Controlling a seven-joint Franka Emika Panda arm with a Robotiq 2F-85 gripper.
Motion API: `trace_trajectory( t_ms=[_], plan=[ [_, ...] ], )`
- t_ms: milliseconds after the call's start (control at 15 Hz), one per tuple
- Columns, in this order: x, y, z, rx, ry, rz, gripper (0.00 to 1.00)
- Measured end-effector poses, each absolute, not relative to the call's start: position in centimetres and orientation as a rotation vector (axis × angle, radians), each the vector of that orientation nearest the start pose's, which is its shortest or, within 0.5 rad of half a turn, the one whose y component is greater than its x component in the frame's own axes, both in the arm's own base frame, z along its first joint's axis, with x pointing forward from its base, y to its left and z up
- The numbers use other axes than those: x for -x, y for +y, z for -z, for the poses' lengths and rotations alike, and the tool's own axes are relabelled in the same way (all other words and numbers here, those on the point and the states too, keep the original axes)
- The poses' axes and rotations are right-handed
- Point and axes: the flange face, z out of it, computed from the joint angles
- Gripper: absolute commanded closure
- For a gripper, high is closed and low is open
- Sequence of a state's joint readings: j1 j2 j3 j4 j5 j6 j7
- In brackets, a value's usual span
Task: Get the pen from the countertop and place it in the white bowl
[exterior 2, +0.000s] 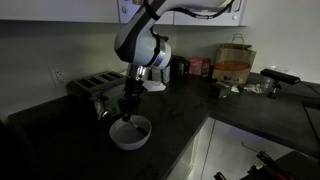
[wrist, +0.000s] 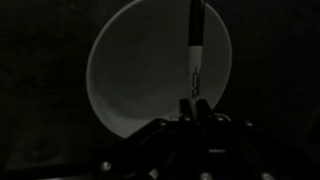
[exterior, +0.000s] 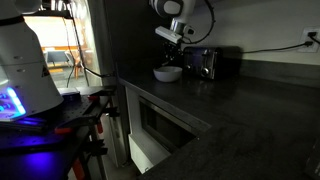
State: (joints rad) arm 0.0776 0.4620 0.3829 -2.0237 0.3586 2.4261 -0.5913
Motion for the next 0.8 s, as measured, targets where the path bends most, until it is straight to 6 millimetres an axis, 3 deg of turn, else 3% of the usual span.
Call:
trace_trajectory(
  t_ms=[67,200,533,667,800],
  plan=[
    [-54.2,26.7,-23.4,2.554,-1.004,-0.016,0.62],
    [-54.8,27.2,-23.8,2.553,-1.033,0.003,0.56],
    [-55.4,26.6,-24.5,2.567,-1.028,0.018,0.19],
    [-55.9,25.5,-25.8,2.573,-0.972,0.026,0.04],
    [-56.0,24.2,-27.8,2.573,-0.897,0.001,0.0]
  ],
)
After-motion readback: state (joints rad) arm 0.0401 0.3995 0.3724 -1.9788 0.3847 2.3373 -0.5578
